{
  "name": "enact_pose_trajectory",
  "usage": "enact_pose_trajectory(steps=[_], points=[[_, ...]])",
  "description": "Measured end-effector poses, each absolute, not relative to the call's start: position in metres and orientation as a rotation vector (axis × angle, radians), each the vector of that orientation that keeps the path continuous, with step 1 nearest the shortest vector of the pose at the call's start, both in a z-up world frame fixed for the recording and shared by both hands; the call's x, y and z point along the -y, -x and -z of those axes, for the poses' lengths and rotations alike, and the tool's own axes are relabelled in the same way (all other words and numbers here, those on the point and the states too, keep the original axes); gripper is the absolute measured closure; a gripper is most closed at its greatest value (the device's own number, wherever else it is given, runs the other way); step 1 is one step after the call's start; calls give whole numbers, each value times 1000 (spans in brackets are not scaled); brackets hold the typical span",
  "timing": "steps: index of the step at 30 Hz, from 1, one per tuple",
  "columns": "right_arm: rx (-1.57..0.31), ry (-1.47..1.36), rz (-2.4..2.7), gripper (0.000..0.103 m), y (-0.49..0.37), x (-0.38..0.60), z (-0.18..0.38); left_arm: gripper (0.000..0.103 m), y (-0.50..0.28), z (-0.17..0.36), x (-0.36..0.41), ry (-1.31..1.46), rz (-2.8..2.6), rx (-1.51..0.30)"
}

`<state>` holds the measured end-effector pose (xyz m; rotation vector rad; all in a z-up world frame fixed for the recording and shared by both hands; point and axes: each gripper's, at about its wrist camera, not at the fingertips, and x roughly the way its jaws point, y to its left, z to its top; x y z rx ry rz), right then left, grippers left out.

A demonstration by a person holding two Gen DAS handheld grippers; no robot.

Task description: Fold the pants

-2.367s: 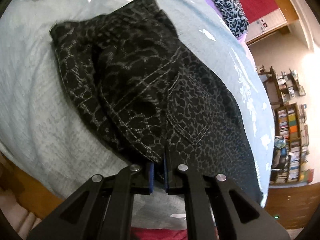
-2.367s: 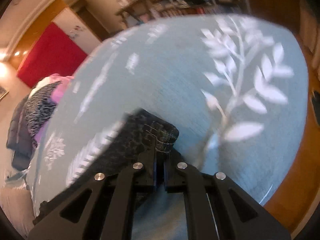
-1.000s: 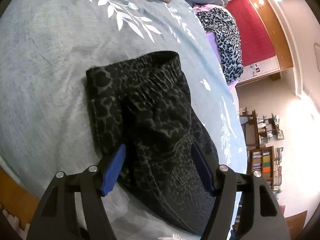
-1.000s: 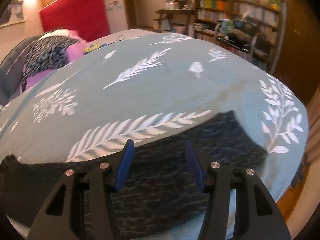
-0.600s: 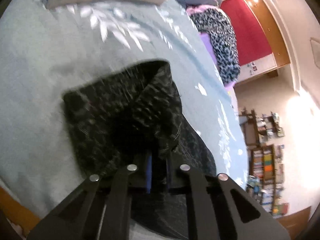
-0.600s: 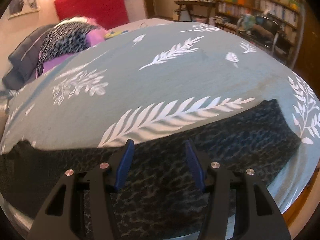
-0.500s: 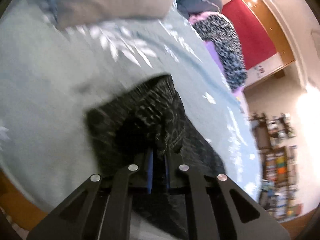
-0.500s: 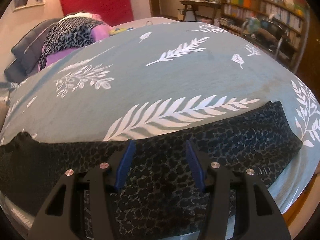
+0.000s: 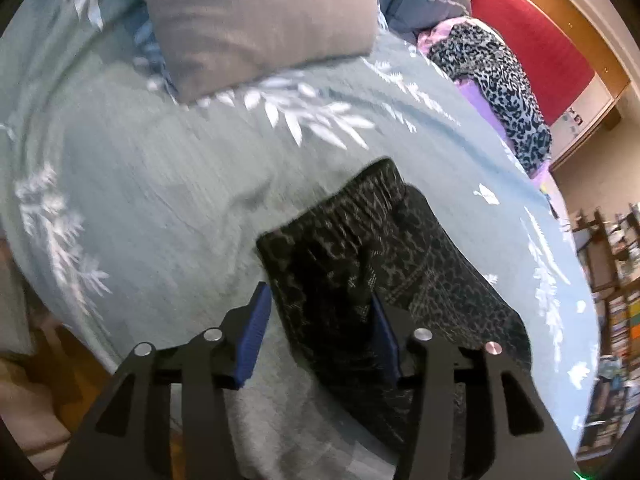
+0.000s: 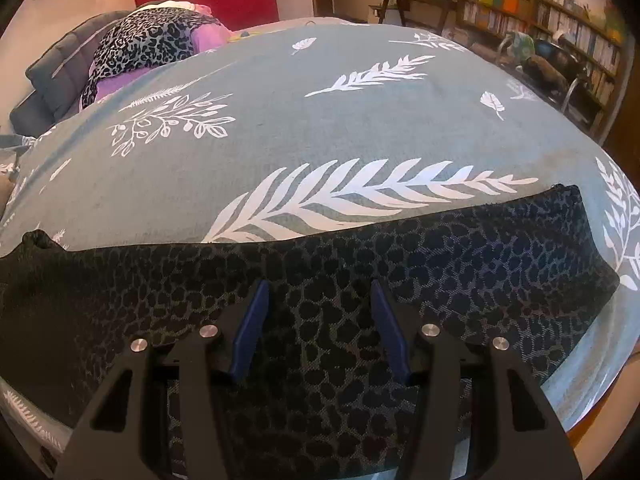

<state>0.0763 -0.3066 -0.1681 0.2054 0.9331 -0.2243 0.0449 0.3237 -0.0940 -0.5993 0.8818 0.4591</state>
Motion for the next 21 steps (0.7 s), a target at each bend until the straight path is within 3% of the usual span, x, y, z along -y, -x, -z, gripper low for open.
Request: enact_pose_trajectory(steps=[7,11,19,21], points=[[-928,-219,211,48,-74,306,168,53,-36,49,-302,411,-531,-727],[-927,-208,204,41,-74,302,170,49,-45,40,-286,395,-421,-711],[-924,-183,190,37,-74,298,174,50,-90,105,-280,373,-332,-898],[-924,-177,188,36,-74,298,175,60,-91,122,-284,361,-333,-933]])
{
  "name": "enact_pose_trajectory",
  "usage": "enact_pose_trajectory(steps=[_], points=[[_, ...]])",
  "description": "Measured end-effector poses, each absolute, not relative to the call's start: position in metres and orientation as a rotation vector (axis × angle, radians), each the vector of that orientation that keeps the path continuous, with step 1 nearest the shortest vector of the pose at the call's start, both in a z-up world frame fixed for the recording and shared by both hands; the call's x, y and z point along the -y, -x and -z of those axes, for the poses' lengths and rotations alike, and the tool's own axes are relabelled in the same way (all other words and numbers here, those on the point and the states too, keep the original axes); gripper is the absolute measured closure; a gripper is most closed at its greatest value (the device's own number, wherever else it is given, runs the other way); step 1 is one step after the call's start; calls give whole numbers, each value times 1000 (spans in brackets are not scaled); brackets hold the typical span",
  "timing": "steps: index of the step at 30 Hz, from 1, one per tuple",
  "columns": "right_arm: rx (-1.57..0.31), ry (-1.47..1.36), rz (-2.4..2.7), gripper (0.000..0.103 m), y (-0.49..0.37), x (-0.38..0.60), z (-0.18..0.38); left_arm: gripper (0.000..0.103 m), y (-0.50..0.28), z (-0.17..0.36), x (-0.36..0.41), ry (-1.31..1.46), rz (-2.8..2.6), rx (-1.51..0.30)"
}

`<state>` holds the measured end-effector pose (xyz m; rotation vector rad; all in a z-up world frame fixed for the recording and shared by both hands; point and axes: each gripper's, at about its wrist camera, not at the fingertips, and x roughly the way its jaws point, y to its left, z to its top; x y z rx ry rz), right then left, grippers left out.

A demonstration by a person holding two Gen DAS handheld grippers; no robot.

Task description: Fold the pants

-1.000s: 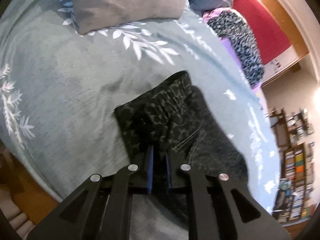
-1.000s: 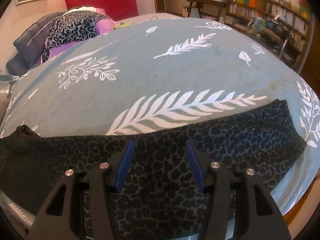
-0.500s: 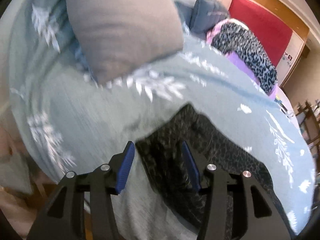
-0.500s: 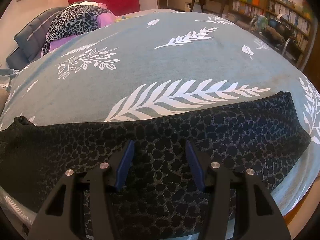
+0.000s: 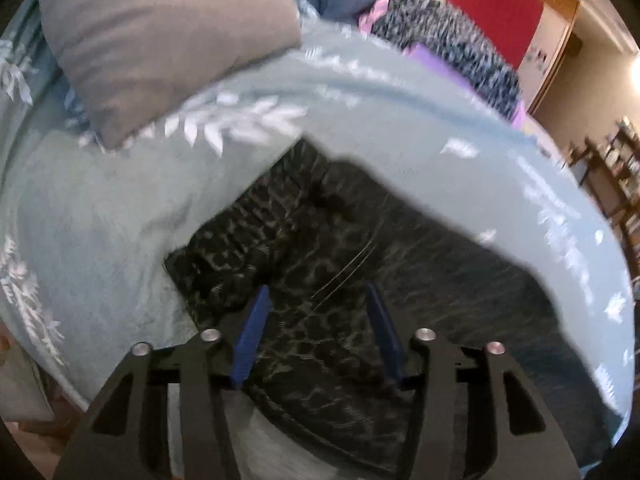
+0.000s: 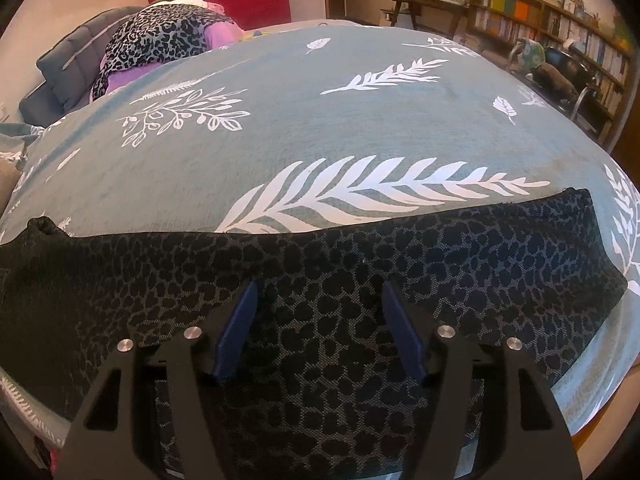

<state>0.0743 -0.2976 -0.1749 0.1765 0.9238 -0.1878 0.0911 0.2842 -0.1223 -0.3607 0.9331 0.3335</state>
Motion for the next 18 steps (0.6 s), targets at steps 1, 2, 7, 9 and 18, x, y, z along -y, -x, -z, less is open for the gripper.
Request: enact_pose_trajectory(steps=[1,2,7,9,18], points=[[-923,-174,188,36,-74,297,175,61,-92,129,-285,350,-328,-939],[-923,-171,189,36,-74,297,176,61,-91,133,-284,326,-317,-926],[-922,-187,194,34,-75,296,174,56,-96,123,-270,276,-342,-934],[-914,-211,192,34,-74,298,171,49,-97,111,-259,271,-334,-908],[-873,-234,194,34,-59,302,166,43,-129,93,-146,176,-62,-903]])
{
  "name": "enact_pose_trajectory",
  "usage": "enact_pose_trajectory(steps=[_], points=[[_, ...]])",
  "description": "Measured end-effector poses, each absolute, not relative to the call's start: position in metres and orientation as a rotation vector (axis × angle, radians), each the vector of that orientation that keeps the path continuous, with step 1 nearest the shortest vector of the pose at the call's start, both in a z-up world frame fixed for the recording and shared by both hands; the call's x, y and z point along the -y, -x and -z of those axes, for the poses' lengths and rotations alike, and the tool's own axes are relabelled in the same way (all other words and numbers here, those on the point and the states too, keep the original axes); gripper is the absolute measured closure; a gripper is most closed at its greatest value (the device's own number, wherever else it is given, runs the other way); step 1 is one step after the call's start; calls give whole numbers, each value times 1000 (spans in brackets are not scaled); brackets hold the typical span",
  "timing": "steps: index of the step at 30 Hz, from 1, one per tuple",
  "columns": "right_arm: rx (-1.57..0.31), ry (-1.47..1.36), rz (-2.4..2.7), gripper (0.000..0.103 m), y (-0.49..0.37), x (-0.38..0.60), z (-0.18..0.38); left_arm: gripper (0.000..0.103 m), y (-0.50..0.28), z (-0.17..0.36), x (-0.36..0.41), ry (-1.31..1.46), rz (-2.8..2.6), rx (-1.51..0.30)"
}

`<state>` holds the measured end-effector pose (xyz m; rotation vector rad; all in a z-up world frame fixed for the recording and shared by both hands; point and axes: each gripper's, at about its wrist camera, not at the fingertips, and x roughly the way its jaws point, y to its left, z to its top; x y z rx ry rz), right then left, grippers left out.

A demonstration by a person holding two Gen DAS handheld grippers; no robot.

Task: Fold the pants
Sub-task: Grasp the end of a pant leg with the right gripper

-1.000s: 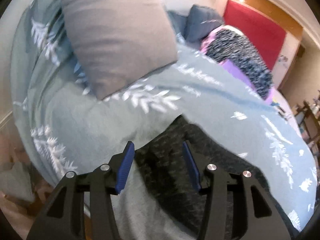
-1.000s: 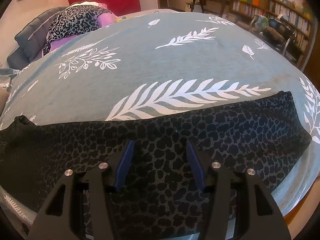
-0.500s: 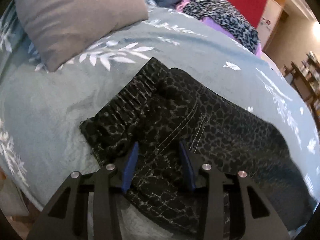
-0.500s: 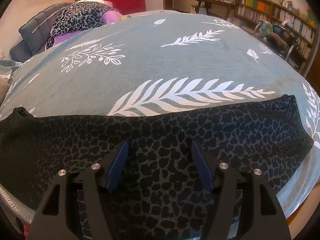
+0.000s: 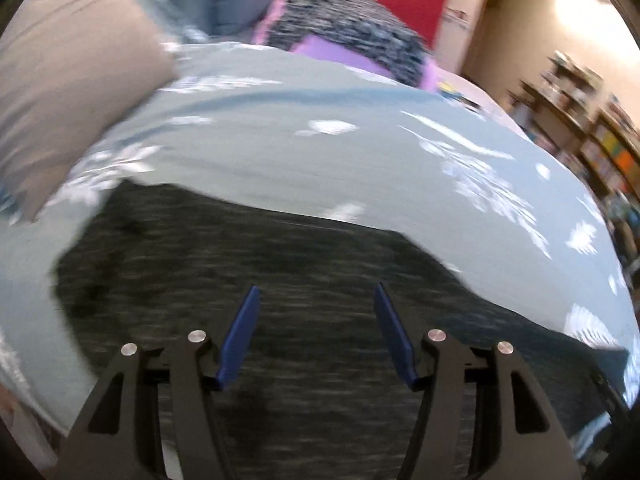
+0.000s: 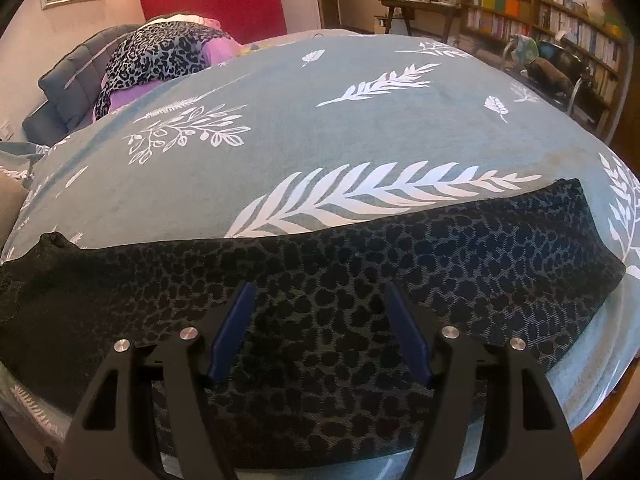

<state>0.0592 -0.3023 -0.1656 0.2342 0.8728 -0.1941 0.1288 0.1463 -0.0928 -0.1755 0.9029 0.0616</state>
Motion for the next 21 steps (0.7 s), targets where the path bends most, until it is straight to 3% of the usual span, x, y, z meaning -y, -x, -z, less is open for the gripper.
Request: enact_pose_trajectory(steps=[7,21], points=[[-850,-205,169,33,-56,310,177,38,-156,133,-79,87,17,-1000],[-786,-299,470,33,-38,454,178,34,-162,155,-74,67,-54,-1048]])
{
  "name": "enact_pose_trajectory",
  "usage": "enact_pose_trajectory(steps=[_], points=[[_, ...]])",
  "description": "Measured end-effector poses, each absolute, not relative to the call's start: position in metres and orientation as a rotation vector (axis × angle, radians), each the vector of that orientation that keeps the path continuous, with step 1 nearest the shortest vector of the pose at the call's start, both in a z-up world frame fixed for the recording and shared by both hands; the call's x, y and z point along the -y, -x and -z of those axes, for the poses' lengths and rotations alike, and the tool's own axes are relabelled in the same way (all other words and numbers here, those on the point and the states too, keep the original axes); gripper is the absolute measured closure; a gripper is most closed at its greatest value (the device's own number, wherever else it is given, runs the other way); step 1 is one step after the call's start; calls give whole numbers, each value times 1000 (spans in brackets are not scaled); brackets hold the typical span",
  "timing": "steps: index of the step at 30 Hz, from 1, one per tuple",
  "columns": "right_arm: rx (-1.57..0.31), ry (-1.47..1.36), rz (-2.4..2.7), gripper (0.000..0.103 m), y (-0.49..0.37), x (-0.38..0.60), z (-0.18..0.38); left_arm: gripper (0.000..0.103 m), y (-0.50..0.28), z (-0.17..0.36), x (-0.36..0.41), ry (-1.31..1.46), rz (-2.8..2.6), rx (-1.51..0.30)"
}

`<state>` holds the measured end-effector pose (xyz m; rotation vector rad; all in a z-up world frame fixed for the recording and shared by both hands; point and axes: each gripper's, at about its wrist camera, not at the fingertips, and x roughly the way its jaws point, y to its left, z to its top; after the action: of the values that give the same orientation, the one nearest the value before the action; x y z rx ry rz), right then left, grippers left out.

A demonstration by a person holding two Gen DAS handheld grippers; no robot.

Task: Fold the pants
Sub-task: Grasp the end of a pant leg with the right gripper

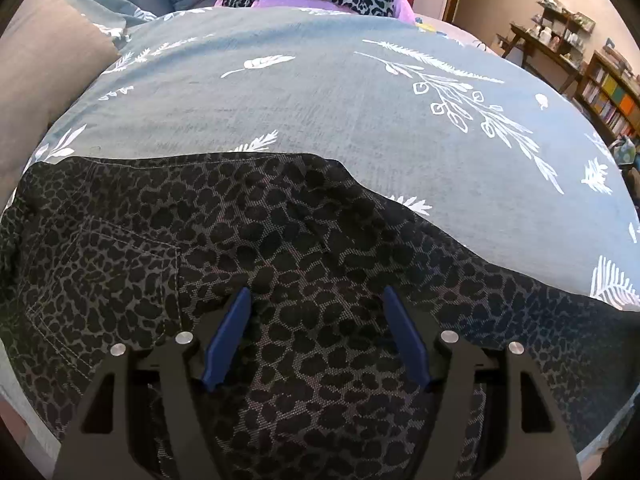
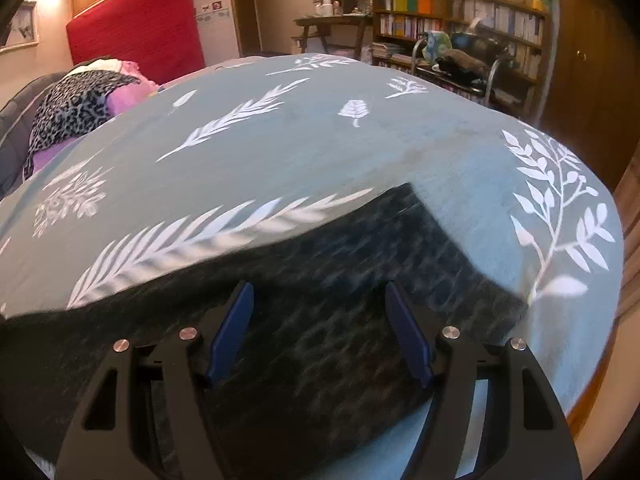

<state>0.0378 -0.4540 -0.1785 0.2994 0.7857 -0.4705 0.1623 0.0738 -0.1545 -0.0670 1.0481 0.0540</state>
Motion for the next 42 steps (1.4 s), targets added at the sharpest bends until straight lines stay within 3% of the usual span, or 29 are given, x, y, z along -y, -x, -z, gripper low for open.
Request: enact_pose_trajectory(steps=[5,15,23,30,42], points=[[-777,-333,449,26,-49,471,186,31,-165,156,-72,64,-62,-1048],[-690,-484,454,26,12,488,158,30,-160,132,-66,122,-31,-1022],[-681,-699,487,26,65,520,172,29,-155,111,-35,104,63,-994],[-619,-917,377,26,54,540,193,29,-150,107,-22,101,88,-1002],[-534,-987,318,28,43,550,198,29,-143,116,-8,101,110,-1039]])
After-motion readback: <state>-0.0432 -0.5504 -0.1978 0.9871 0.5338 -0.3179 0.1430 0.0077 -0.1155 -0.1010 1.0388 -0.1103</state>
